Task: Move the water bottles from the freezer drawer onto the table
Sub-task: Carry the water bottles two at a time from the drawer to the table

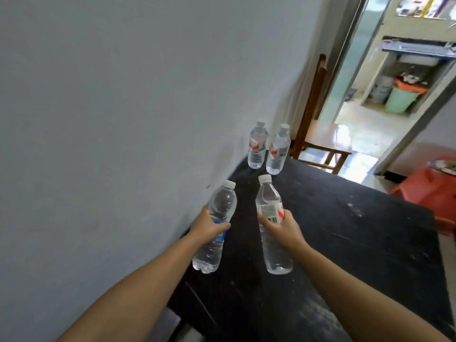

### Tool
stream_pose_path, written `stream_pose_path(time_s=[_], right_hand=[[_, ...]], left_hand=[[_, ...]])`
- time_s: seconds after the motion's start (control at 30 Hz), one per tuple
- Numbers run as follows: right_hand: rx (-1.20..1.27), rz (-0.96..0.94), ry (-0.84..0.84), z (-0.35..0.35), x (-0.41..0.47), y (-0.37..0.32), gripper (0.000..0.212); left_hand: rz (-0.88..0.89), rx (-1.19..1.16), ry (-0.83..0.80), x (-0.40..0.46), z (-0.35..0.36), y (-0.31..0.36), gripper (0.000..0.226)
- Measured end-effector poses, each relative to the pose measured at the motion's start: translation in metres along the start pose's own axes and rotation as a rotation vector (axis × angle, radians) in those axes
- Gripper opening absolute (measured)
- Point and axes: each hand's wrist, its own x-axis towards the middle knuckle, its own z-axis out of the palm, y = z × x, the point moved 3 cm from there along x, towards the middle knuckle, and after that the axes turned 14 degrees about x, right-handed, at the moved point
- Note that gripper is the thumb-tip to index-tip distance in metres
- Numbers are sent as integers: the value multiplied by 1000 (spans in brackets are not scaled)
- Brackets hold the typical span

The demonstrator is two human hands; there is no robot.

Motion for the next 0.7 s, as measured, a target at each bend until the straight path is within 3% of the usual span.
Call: stream_pose_path(time_s=[0.1, 0.27, 0.4, 0.7], right_hand=[[35, 43, 95, 0, 42, -28, 62], [44, 34, 208, -4, 107, -57, 63], [71, 9, 276, -2, 156, -64, 73], [111, -18, 296, 17, 213, -61, 66]], left_hand=[[58, 45, -67, 63, -5, 25, 64], [139, 47, -51, 136, -1, 70, 60], [134, -79, 6, 188, 10, 95, 54], [227, -220, 79, 250, 30, 127, 54]])
